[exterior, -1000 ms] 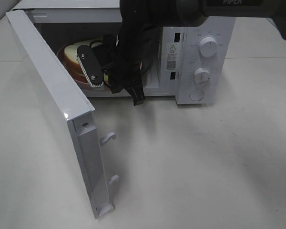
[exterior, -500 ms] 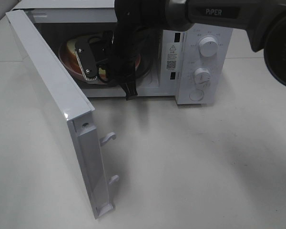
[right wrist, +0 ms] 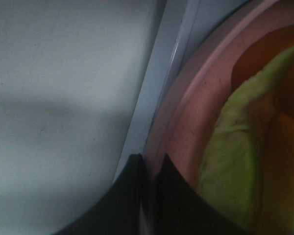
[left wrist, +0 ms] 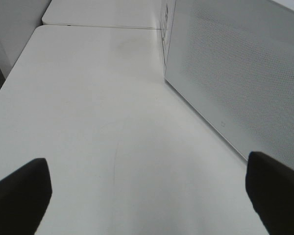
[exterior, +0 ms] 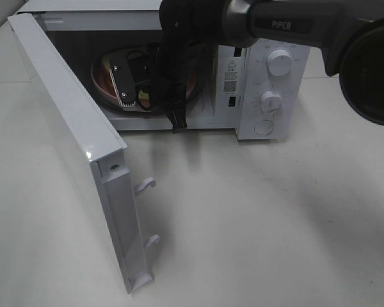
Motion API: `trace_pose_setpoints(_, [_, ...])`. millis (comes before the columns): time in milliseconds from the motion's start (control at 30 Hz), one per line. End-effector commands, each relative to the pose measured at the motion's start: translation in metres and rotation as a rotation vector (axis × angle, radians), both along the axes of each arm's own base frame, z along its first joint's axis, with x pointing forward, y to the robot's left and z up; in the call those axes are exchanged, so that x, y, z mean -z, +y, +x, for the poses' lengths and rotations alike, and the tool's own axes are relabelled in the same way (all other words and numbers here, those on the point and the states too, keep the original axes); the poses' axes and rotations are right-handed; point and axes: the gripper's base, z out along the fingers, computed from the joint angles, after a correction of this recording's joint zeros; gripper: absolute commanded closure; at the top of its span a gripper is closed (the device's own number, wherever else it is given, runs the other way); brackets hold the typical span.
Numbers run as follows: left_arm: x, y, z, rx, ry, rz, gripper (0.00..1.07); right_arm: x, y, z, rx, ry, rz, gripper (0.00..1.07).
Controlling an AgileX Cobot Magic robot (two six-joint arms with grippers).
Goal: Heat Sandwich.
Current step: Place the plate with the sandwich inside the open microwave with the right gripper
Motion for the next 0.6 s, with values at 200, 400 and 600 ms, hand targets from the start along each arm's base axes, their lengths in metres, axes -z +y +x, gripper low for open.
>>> trace_pose_setpoints(200, [0.0005,-0.0002,-0.0042,0.002,-0.030,-0.004,0.05,-0.0068,0.0009,0.0057,0.069,-0.031,0.064,0.70])
trace_pose_setpoints(400, [0.0005,-0.0002,-0.0042,0.002,-0.030,-0.004,0.05,-0.0069,0.0008,0.0059,0.162,-0.008,0.106,0.37])
trace_pose_setpoints(600, [0.0005,-0.0002,-0.0042,0.002,-0.030,-0.004,0.05,-0.0064,0.0003,0.0052,0.225,0.018,0.128,0.25])
